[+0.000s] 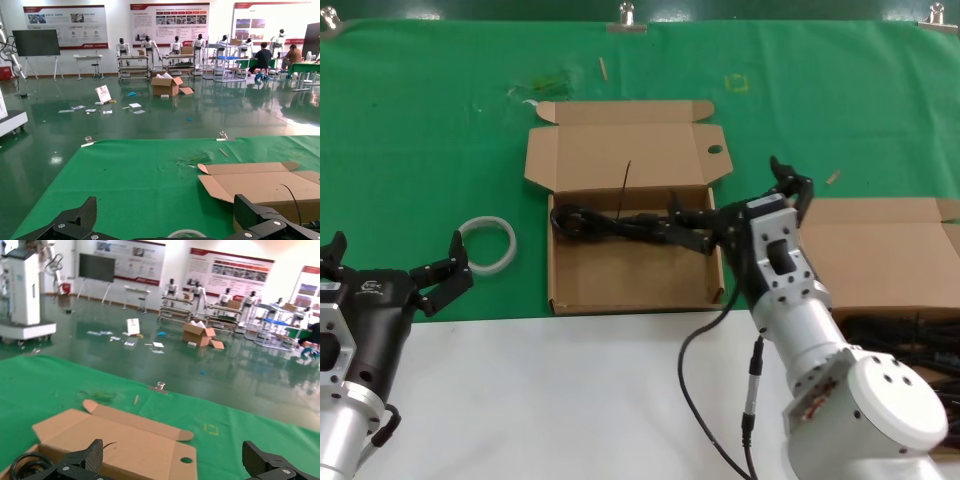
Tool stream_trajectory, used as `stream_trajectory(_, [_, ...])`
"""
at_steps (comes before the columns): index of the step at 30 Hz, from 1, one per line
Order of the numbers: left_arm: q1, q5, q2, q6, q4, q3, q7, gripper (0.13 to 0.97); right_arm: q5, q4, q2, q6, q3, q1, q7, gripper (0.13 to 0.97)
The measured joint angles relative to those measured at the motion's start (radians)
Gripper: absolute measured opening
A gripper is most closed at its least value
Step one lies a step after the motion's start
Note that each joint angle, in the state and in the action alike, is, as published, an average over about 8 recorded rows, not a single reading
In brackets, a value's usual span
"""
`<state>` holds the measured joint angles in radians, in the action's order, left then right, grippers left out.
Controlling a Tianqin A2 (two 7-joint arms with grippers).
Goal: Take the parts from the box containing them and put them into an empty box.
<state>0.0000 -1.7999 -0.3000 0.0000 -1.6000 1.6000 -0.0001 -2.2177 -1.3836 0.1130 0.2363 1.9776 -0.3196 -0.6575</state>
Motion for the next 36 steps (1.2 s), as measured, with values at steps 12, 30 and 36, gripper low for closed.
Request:
stream_trajectory(12, [0.000,0.000,0.000,0.000,0.000,0.000,0.000,0.965,0.152,-0.079,0.000,-0.086,-0.137,0.116,0.239,0.966])
stream_trajectory(30, [0.000,0.000,0.000,0.000,0.000,0.000,0.000,0.965,0.370,-0.192,0.000,-0.209,-0.334,0.283,0.582,0.966])
stream_trajectory(36, [0.000,0.000,0.000,0.000,0.000,0.000,0.000,0.965,0.385,-0.200,0.000,-0.218,-0.348,0.295,0.606,0.966])
